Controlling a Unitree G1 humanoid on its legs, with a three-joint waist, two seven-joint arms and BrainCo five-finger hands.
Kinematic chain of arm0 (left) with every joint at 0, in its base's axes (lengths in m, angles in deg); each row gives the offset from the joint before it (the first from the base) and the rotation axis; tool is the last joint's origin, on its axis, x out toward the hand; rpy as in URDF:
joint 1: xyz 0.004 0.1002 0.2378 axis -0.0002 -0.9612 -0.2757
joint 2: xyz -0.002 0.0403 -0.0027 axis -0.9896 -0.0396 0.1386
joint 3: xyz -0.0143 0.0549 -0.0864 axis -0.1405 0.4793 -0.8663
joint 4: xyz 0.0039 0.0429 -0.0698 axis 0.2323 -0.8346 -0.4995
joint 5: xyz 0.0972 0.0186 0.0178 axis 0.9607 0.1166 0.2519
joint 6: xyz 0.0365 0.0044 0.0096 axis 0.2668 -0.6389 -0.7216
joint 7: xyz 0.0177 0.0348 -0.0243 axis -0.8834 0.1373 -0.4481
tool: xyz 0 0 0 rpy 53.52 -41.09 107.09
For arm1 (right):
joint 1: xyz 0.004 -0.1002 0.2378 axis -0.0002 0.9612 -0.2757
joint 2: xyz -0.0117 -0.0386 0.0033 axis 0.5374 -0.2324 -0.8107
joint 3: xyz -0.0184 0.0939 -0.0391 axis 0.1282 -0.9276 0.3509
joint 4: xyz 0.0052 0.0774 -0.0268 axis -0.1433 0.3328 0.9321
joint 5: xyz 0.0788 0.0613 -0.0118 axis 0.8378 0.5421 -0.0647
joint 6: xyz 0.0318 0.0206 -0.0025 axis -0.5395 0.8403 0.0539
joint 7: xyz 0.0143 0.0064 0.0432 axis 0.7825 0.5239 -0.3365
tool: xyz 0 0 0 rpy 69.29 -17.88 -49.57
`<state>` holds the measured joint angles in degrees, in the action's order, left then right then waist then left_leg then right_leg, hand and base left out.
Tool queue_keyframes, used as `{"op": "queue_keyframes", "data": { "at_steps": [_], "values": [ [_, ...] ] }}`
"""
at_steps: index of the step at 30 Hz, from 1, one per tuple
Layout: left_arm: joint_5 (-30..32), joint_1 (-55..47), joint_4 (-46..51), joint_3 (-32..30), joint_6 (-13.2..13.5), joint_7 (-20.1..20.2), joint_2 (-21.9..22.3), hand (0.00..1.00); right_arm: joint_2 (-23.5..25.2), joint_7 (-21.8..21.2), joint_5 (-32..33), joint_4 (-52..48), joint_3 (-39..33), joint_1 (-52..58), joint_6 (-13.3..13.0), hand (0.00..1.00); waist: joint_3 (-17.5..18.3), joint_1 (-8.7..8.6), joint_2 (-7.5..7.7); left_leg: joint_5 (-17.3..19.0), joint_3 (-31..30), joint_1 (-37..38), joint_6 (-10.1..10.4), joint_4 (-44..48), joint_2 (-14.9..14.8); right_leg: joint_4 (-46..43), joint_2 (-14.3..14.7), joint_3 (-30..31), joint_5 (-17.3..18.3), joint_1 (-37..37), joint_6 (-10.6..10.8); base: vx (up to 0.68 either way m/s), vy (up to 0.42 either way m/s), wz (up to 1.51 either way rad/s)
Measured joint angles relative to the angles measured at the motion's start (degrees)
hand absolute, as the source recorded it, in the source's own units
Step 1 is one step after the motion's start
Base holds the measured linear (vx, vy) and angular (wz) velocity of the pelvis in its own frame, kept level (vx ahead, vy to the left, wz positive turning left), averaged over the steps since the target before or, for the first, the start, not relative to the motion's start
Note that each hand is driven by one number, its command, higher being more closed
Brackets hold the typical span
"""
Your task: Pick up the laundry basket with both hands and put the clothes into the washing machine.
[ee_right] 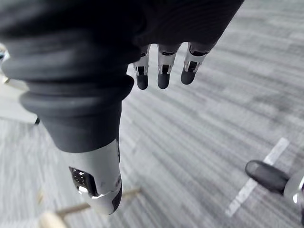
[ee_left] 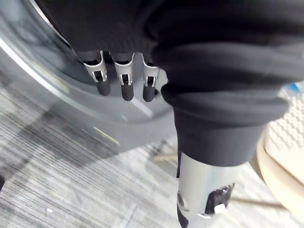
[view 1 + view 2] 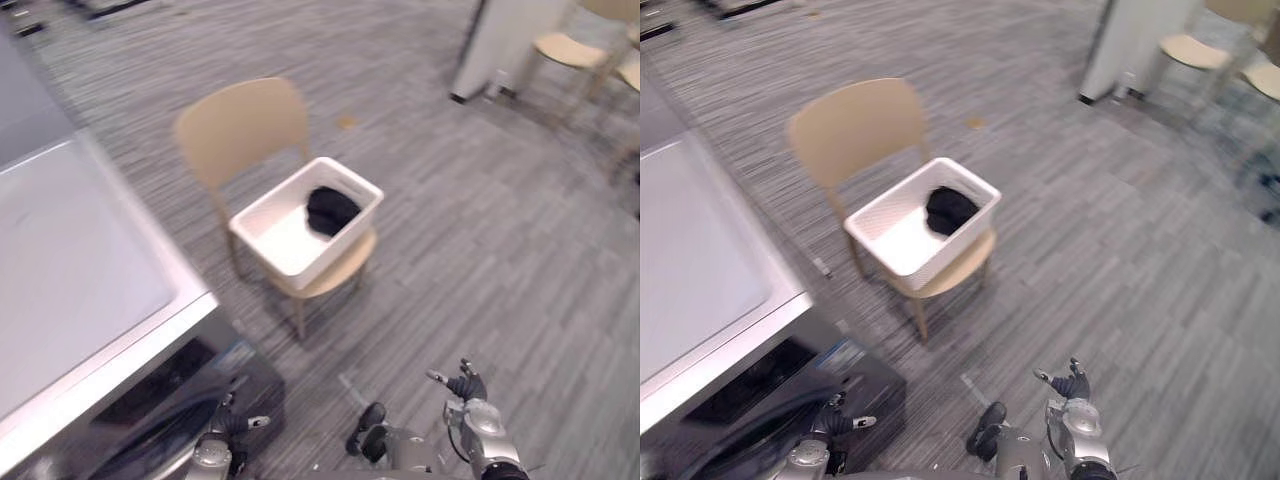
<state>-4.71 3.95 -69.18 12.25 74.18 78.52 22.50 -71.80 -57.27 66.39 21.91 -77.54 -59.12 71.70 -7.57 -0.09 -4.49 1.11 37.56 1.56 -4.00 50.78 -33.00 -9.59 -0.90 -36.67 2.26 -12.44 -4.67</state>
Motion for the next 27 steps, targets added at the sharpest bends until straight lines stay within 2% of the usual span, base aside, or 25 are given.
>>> {"op": "queue_keyframes", "data": {
  "at_steps": [1, 2, 3, 4, 6, 8, 9, 10, 11, 12, 13, 14, 15, 16, 17, 18, 19, 20, 21, 22, 23, 24, 25, 26, 27],
  "values": [
    [-0.1, 0.3, 0.0, 0.5, 0.0, 0.0, 0.5, 0.0, -0.4, 0.3, -0.1, 0.0, 0.1, -0.3, 0.2, 0.0, -0.9, 0.26, -0.53, 2.7, -5.5, -2.9, 3.1, 4.0, 1.3, 0.4, 0.8, 1.6, 0.0, 0.6, 0.0, 0.23, -0.08, -1.67],
    [-0.3, 0.8, 0.0, 0.9, 0.1, 0.0, 1.3, 0.0, -1.2, 0.9, -0.4, 0.0, 0.1, -0.5, 0.5, 0.0, -2.2, 1.12, -1.06, 7.2, -14.6, -8.6, 6.4, 8.7, 6.1, 1.5, 1.8, 4.6, 0.0, 2.0, 0.0, 0.25, -0.046, -1.37],
    [-0.6, 0.6, 0.1, 1.3, 0.1, -0.1, 1.6, 0.0, -1.3, 0.9, -0.5, 0.2, 0.2, -0.4, 0.9, 0.0, -2.8, 1.74, -0.54, 10.4, -19.9, -11.5, 8.4, 7.4, 11.2, 2.6, 2.2, 6.6, -0.3, 3.4, 0.3, 0.26, -0.05, -1.45],
    [-0.9, 0.0, 0.7, 1.5, 0.1, -0.1, 1.8, 0.0, -1.3, 1.0, -0.5, 0.3, 0.6, -0.4, 1.0, 0.0, -3.2, 2.64, 0.1, 11.8, -23.1, -13.0, 8.7, 3.9, 14.9, 3.5, 2.5, 8.4, -0.7, 4.8, 0.9, 0.28, -0.035, -1.24],
    [-1.2, -0.2, 2.6, 1.6, 0.2, -0.5, 2.2, 0.0, -0.9, 1.2, -0.5, 0.2, 1.4, -0.5, 1.0, 0.0, -3.2, 3.71, -0.32, 12.5, -28.2, -17.7, 7.5, -7.4, 21.3, 6.3, 4.3, 11.8, -0.7, 8.0, 0.9, 0.32, 0.001, -1.02],
    [-1.6, -0.1, 3.2, 1.5, 0.3, -0.7, 2.9, 0.0, -0.7, 1.6, -0.4, 0.3, 1.8, -0.8, 1.0, 0.0, -3.3, 4.37, -0.23, 11.9, -29.8, -20.2, 8.1, -18.7, 24.4, 8.6, 5.2, 13.7, -0.7, 10.0, 0.9, 0.29, 0.047, -0.58],
    [-2.1, -0.1, 3.3, 1.4, 0.2, -0.8, 3.0, 0.0, -0.8, 1.9, -0.4, 0.4, 1.9, -1.0, 0.9, 0.0, -3.2, 4.63, -0.35, 10.9, -29.3, -21.1, 8.4, -25.4, 25.5, 10.0, 5.7, 13.8, -0.7, 11.2, 1.0, 0.32, 0.077, -0.52],
    [-2.8, 0.0, 3.4, 1.3, 0.3, -0.8, 3.0, 0.0, -0.8, 2.0, -0.4, 1.0, 2.0, -1.5, 0.9, 0.0, -3.2, 5.64, 0.01, 8.8, -29.4, -20.9, 5.4, -26.6, 26.6, 10.6, 5.9, 15.1, 0.1, 12.6, 1.5, 0.34, 0.084, -0.42],
    [-2.8, -0.1, 3.4, 1.3, 0.3, -0.8, 3.0, 0.0, -0.9, 2.0, -0.4, 1.3, 2.1, -1.7, 0.9, 0.0, -3.0, 5.75, 0.14, 8.6, -29.6, -20.6, 5.1, -26.6, 27.1, 10.7, 5.9, 15.6, 0.7, 13.2, 2.1, 0.5, 0.133, -0.3],
    [-2.8, -0.2, 3.3, 1.2, 0.2, -0.6, 3.0, 0.0, -0.9, 1.9, -0.5, 1.5, 2.5, -2.2, 0.9, 0.0, -2.7, 5.74, 0.16, 8.9, -29.6, -19.9, 4.3, -26.5, 27.9, 8.7, 5.3, 16.0, 3.0, 13.7, 3.4, 0.44, 0.12, -0.01],
    [-2.9, -0.2, 2.9, 1.2, 0.2, -0.4, 2.9, 0.0, -1.0, 1.9, -0.5, 1.7, 2.6, -2.2, 0.9, 0.0, -2.9, 5.67, 1.0, 9.2, -29.2, -18.8, 3.8, -26.9, 28.7, 4.4, 3.7, 15.5, 6.1, 12.8, 5.0, 0.45, 0.118, 0.14],
    [-2.9, -0.2, 2.8, 1.2, 0.3, -0.3, 2.9, 0.0, -1.2, 1.9, -0.5, 2.3, 3.0, -2.2, 0.9, 0.0, -2.8, 5.53, 1.12, 9.5, -29.4, -17.3, 3.3, -28.4, 29.9, -3.7, 1.3, 14.6, 8.9, 10.9, 7.3, 0.33, 0.099, 0.23],
    [-3.4, -0.2, 2.5, 1.2, 0.4, -0.3, 2.8, 0.0, -1.7, 1.7, -0.7, 2.6, 3.7, -2.1, 0.9, 0.0, -3.0, 5.49, 1.62, 9.4, -29.7, -14.9, 2.1, -28.8, 31.0, -18.3, -2.6, 14.9, 11.6, 6.6, 10.6, 0.42, 0.138, 0.29],
    [-3.4, -0.2, 2.3, 1.3, 0.4, -0.3, 2.5, 0.0, -1.7, 1.7, -0.8, 2.6, 3.8, -2.1, 0.9, 0.0, -3.0, 5.37, 1.91, 10.0, -30.4, -13.7, 1.3, -29.0, 31.4, -25.9, -4.6, 15.2, 11.4, 4.4, 10.6, 0.56, 0.124, 0.54],
    [-3.6, -0.2, 1.8, 1.6, 0.3, -0.3, 1.7, 0.0, -1.4, 1.7, -1.0, 2.6, 3.8, -2.0, 1.0, 0.0, -3.1, 4.69, 3.09, 11.5, -32.3, -10.8, 0.4, -29.3, 33.3, -39.9, -8.3, 16.9, 8.0, -0.4, 10.0, 0.62, 0.064, 0.99],
    [-3.9, -0.2, 1.4, 2.3, -0.1, -0.4, 1.3, 0.0, -1.2, 1.6, -1.0, 2.6, 3.9, -2.0, 1.0, 0.0, -3.3, 3.84, 3.6, 12.4, -35.1, -8.6, -0.3, -29.6, 34.7, -47.7, -9.9, 19.8, 8.5, -3.8, 8.4, 0.55, -0.011, 1.13],
    [-3.9, -0.1, 1.2, 2.6, -0.3, -0.4, 1.2, 0.0, -1.4, 1.5, -1.1, 2.5, 3.9, -2.0, 0.9, 0.0, -3.2, 3.82, 3.54, 12.4, -36.6, -7.5, -0.3, -30.2, 35.0, -48.1, -10.0, 21.0, 10.4, -4.7, 7.5, 0.54, -0.05, 1.35],
    [-3.9, 0.1, 1.2, 2.6, -0.5, -0.5, 1.5, 0.0, -1.9, 1.1, -1.1, 2.2, 3.7, -2.0, 0.8, 0.0, -3.3, 3.81, 2.91, 12.4, -40.8, -6.0, -0.3, -31.4, 35.1, -45.0, -8.6, 23.1, 12.6, -6.2, 6.3, 0.5, -0.098, 1.38],
    [-3.9, 0.3, 0.8, 2.4, -0.6, -0.5, 1.9, 0.0, -2.2, 0.7, -1.0, 1.3, 3.4, -1.3, 0.7, 0.0, -3.3, 3.86, 2.26, 12.4, -45.0, -5.2, -0.3, -32.0, 35.0, -39.5, -6.0, 27.2, 13.2, -7.6, 6.3, 0.48, -0.124, 1.45],
    [-3.9, 0.6, 0.5, 2.2, -0.7, -0.5, 2.1, 0.0, -2.1, 0.6, -1.0, 0.5, 3.4, -1.0, 0.7, 0.0, -3.2, 3.86, 2.09, 12.4, -47.2, -5.2, -0.3, -32.0, 35.1, -36.7, -4.5, 30.7, 13.3, -8.6, 6.5, 0.45, -0.193, 1.69],
    [-3.5, 1.0, 0.3, 1.3, -0.9, -0.6, 2.9, 0.0, -2.1, 0.7, -1.0, -1.7, 3.3, 0.0, 0.7, 0.0, -3.1, 3.19, 1.93, 12.4, -51.1, -5.6, 0.7, -31.5, 35.4, -30.2, -2.0, 39.0, 13.1, -9.7, 7.7, 0.44, -0.269, 1.95],
    [-2.6, 1.4, -0.2, 1.1, -1.1, -0.9, 3.4, 0.0, -1.8, 0.8, -1.0, -3.3, 2.7, 0.8, 0.7, 0.0, -3.0, 1.84, 2.12, 12.5, -54.0, -6.5, 2.5, -29.9, 36.2, -23.9, -1.3, 44.3, 12.0, -8.8, 9.6, 0.44, -0.297, 2.43],
    [-2.6, 1.6, -0.5, 0.7, -1.2, -1.1, 3.7, 0.0, -1.3, 0.9, -1.0, -4.5, 1.9, 1.8, 0.7, 0.0, -2.7, 1.44, 3.06, 13.8, -55.2, -6.7, 5.4, -28.6, 37.2, -16.0, -3.0, 47.6, 7.7, -6.8, 10.6, 0.42, -0.331, 2.17],
    [-2.6, 2.2, -0.7, 0.0, -1.5, -1.4, 5.1, 0.0, -1.4, 0.9, -0.9, -4.7, 1.2, 2.0, 0.9, 0.0, -2.7, 1.97, 1.38, 15.5, -55.4, -7.1, 7.8, -27.0, 35.8, -15.6, -3.0, 45.1, 8.0, -5.4, 10.9, 0.37, -0.31, 1.92],
    [-2.8, 1.8, -0.2, -0.2, -1.1, -1.4, 7.2, 0.0, -2.1, 1.1, -0.9, -5.4, 1.3, 2.2, 1.0, 0.0, -1.6, 2.73, -0.23, 14.5, -54.8, -9.2, 9.9, -25.8, 33.6, -15.8, -3.2, 40.2, 7.6, -5.1, 10.3, 0.39, -0.365, 1.74]
  ]
}}
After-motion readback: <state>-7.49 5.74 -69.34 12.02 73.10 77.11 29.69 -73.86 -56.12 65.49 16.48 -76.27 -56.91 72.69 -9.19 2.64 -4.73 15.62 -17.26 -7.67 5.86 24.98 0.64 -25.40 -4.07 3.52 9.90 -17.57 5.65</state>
